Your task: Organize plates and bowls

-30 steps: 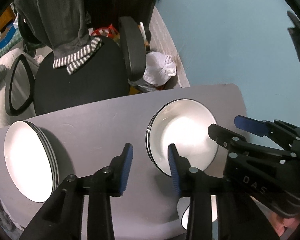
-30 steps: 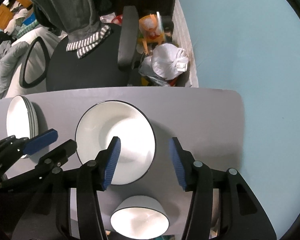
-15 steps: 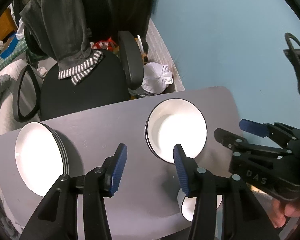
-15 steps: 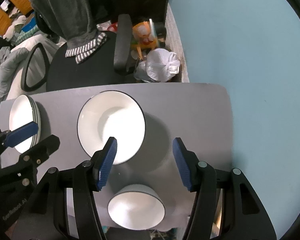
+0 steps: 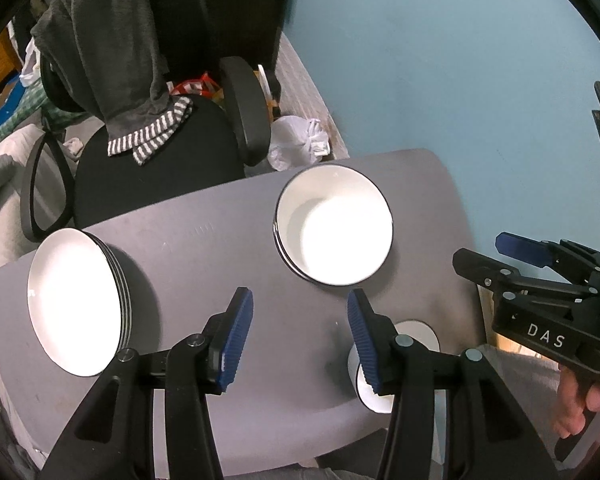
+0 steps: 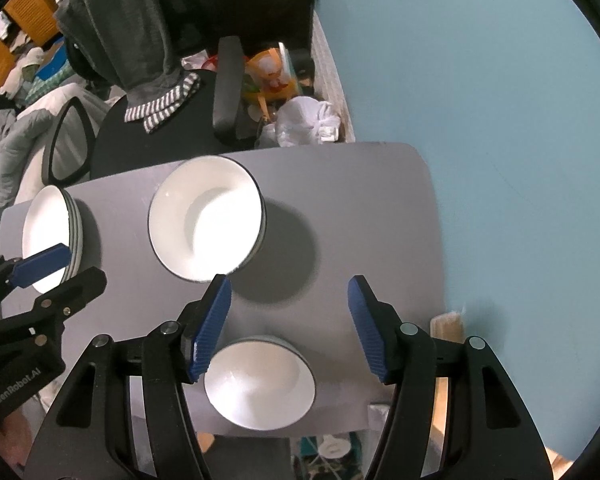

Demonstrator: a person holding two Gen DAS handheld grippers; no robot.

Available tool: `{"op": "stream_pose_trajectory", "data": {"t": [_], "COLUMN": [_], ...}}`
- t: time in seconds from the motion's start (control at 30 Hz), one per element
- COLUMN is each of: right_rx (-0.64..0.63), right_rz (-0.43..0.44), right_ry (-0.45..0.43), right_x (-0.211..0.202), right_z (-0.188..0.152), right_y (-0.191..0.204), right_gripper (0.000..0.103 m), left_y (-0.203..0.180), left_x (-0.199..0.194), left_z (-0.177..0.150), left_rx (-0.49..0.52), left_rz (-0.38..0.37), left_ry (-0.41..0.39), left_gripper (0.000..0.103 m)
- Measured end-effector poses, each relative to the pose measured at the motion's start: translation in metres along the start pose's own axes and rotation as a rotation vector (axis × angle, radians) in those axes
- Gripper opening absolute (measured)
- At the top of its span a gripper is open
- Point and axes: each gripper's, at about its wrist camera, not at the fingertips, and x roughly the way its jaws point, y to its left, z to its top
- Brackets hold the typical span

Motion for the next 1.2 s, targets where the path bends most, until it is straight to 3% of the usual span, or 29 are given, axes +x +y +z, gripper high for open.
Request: {"op": "stream_pose_trajectory", "data": {"t": [0.8, 1.2], "right_rx": [0.041, 0.106], "right_rz": [0.028, 0.039], "right_ry": [0.059, 0.085], "right_x": [0.003, 0.022], "right_z": [-0.07, -0.095], "right_y": [-0.008, -0.023], "right_gripper": [0.064, 0.064], "left_y": [-0.008, -0.019], "left_x": [0.0, 0.023], "left_z": [-0.05, -0.068], "left_rx": [0.062, 0.078], "left_rz": [-0.027, -0.051], "left_ry": [0.062, 0.138], "left_gripper": [0.051, 0.051]}}
